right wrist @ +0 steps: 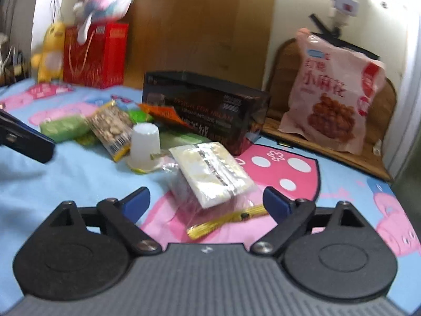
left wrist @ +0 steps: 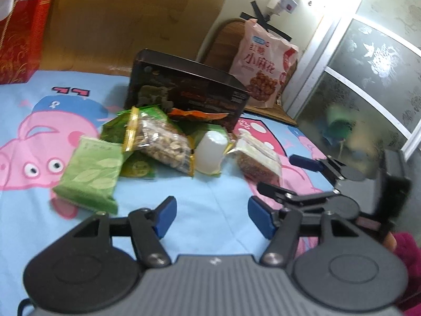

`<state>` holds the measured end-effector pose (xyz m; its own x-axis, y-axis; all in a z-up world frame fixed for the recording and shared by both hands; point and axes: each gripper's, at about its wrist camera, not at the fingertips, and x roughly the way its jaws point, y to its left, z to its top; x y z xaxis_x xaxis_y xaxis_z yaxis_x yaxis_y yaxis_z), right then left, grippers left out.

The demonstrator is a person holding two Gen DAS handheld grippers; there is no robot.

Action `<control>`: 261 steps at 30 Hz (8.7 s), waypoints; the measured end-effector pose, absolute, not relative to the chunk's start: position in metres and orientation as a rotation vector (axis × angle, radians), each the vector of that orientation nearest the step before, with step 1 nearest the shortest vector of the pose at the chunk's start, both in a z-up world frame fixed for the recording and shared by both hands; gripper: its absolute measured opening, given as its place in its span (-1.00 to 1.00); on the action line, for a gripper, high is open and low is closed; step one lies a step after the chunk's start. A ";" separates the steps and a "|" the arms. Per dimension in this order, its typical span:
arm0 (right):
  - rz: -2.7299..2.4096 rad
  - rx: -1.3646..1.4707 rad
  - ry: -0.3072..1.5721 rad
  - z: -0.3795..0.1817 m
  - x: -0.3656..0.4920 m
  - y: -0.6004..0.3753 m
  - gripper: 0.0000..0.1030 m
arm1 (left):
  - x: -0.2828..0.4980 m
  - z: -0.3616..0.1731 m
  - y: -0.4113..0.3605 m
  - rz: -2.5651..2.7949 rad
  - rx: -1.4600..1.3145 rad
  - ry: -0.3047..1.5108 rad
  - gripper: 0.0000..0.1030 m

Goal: Organize snacks

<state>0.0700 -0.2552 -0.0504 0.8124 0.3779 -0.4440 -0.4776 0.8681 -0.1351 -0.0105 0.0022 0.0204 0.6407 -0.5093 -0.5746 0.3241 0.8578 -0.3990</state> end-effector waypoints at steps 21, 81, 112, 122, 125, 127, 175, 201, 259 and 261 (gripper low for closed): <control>0.909 -0.188 0.551 -0.044 0.022 -0.226 0.37 | -0.017 0.021 0.020 -0.491 -0.334 0.709 0.26; 0.632 0.008 0.361 0.025 0.179 -0.214 -0.06 | 0.163 0.105 -0.052 -0.455 -0.163 0.542 0.09; 0.952 -0.009 0.584 -0.022 0.052 -0.124 0.00 | 0.026 0.014 0.114 -0.244 -0.481 0.693 -0.11; 0.917 -0.088 0.609 -0.025 0.056 -0.104 -0.45 | 0.010 0.001 0.103 -0.301 -0.470 0.760 -0.57; 0.945 -0.133 0.589 -0.027 0.035 -0.111 -0.48 | -0.006 -0.001 0.100 -0.323 -0.494 0.773 -0.57; 0.962 -0.159 0.582 -0.028 0.024 -0.113 -0.49 | -0.022 -0.003 0.096 -0.328 -0.489 0.776 -0.57; 0.882 -0.247 0.393 -0.031 -0.020 -0.115 -0.12 | -0.046 0.010 0.062 -0.345 -0.375 0.723 -0.31; 0.436 -0.068 0.274 0.028 0.171 -0.201 -0.07 | 0.180 0.082 -0.062 -0.426 -0.229 0.628 -0.17; 0.553 0.024 0.551 -0.047 0.044 -0.264 -0.31 | 0.067 0.008 -0.089 -0.603 -0.204 0.828 -0.19; 0.554 0.015 0.541 -0.046 0.042 -0.263 -0.36 | 0.064 0.010 -0.088 -0.600 -0.197 0.820 -0.19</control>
